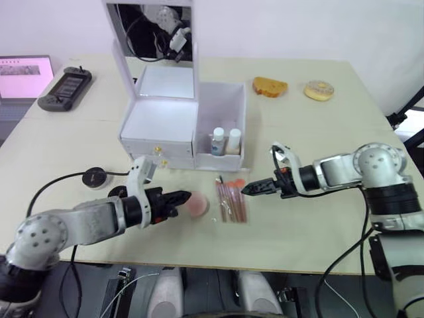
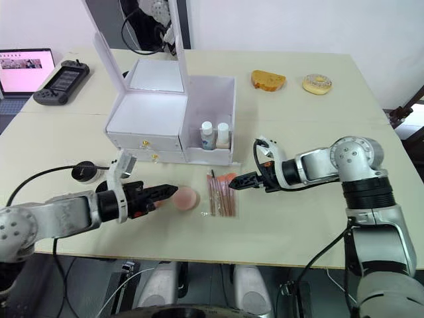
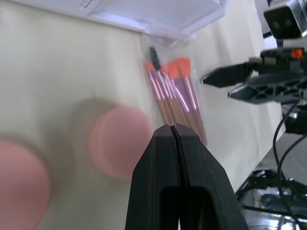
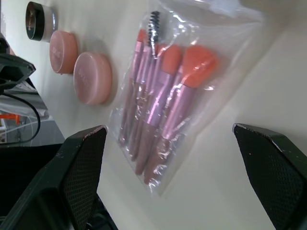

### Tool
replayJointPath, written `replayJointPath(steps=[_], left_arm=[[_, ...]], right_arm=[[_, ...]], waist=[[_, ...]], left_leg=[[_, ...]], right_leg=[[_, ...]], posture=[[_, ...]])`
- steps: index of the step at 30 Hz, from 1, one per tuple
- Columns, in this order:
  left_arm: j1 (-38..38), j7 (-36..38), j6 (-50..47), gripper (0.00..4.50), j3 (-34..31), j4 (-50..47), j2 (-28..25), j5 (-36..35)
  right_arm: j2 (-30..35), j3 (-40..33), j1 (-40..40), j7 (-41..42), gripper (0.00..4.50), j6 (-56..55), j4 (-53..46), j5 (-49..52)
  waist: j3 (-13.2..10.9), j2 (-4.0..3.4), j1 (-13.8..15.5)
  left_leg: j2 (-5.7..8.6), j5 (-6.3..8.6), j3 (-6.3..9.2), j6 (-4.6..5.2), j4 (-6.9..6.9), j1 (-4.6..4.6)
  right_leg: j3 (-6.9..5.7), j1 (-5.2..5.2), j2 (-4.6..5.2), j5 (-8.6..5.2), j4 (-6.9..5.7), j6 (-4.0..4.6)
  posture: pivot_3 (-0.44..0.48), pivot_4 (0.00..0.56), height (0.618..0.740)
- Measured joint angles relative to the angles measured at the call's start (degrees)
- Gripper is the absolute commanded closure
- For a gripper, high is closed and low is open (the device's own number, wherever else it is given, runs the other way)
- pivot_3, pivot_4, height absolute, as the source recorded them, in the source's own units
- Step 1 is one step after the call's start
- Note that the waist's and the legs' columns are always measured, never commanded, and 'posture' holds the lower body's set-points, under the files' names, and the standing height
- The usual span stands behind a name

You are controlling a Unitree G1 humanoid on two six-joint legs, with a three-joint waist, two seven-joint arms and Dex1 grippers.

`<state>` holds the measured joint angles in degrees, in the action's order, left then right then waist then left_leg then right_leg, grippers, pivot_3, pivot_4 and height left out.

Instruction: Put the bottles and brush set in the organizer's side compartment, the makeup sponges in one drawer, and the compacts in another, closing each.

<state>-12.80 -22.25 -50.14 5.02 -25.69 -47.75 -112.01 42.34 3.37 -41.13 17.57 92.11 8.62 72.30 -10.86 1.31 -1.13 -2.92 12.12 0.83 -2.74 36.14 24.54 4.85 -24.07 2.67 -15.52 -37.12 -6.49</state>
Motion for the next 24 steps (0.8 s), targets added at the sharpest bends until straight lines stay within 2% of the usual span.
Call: replayJointPath(steps=[4,16,24], left_arm=[[-4.56,-1.01,-2.09,4.48,1.60,3.65,3.92,0.00],[-12.86,-4.22,-9.31,4.48,6.86,12.95,8.89,-0.01],[-16.42,-5.82,-12.21,4.48,9.50,17.64,9.02,0.00]], right_arm=[[0.33,-0.39,1.73,-0.83,0.00,0.00,-1.67,1.51],[0.11,-1.81,3.84,-6.82,0.00,0.00,-3.42,6.79],[-3.26,-4.27,4.95,-10.81,0.00,0.00,-3.86,8.17]], waist=[[0.00,0.00,0.10],[0.00,0.01,0.22],[0.01,0.02,-0.01]], left_leg=[[0.00,0.00,0.00,0.00,0.01,0.00],[0.00,0.00,0.03,0.00,0.02,0.00],[0.00,0.00,0.06,0.00,0.02,-0.03]], right_leg=[[0.00,0.00,-0.01,0.04,0.00,-0.08],[-0.01,0.03,-0.02,0.09,-0.01,-0.16],[-0.01,0.03,-0.06,0.08,-0.02,-0.16]], posture=[[0.000,0.150,0.740],[0.000,0.150,0.740],[0.000,0.150,0.740]])
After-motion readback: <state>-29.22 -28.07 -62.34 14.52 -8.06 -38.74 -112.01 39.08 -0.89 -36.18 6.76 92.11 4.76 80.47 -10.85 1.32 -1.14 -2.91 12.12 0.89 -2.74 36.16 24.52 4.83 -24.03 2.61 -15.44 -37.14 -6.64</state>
